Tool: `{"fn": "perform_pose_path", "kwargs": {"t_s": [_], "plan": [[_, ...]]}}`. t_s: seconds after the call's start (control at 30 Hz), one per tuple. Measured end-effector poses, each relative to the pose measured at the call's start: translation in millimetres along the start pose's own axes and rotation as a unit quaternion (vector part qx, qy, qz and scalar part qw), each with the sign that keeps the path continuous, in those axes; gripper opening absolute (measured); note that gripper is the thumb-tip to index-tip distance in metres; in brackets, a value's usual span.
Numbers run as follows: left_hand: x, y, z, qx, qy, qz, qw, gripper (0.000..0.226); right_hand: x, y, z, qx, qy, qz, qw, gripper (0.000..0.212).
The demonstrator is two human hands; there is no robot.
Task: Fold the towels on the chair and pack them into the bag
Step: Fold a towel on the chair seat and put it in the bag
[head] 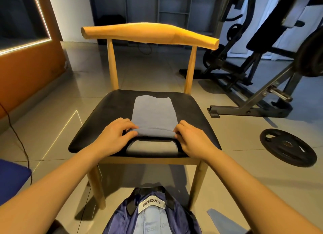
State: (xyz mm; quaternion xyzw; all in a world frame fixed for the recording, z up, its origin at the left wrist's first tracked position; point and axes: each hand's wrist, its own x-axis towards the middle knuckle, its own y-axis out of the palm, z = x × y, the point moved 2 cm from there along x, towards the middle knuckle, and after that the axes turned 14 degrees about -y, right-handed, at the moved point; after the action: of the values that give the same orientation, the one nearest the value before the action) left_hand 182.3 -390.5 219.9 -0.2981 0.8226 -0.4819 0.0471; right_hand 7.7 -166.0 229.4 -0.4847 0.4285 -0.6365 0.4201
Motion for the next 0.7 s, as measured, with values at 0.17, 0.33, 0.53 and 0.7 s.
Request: {"fn": "perform_pose_path", "kwargs": {"t_s": [0.17, 0.33, 0.53, 0.7], "plan": [[-1, -1, 0, -0.119, -0.091, 0.061, 0.987, 0.009, 2, -5, -4, 0.096, 0.061, 0.035, 0.993, 0.014], [3, 5, -4, -0.081, -0.142, -0.031, 0.986, 0.009, 9, -1, -5, 0.078, 0.11, -0.048, 0.99, 0.012], [-2, 10, -5, -0.043, -0.018, -0.093, 0.995, 0.007, 6, 4, -1, -0.044, 0.023, -0.108, 0.993, 0.02], [-4, 6, 10, 0.031, 0.04, -0.041, 0.998, 0.041, 0, 2, -3, -0.045, -0.036, -0.039, 0.998, 0.029]]}}
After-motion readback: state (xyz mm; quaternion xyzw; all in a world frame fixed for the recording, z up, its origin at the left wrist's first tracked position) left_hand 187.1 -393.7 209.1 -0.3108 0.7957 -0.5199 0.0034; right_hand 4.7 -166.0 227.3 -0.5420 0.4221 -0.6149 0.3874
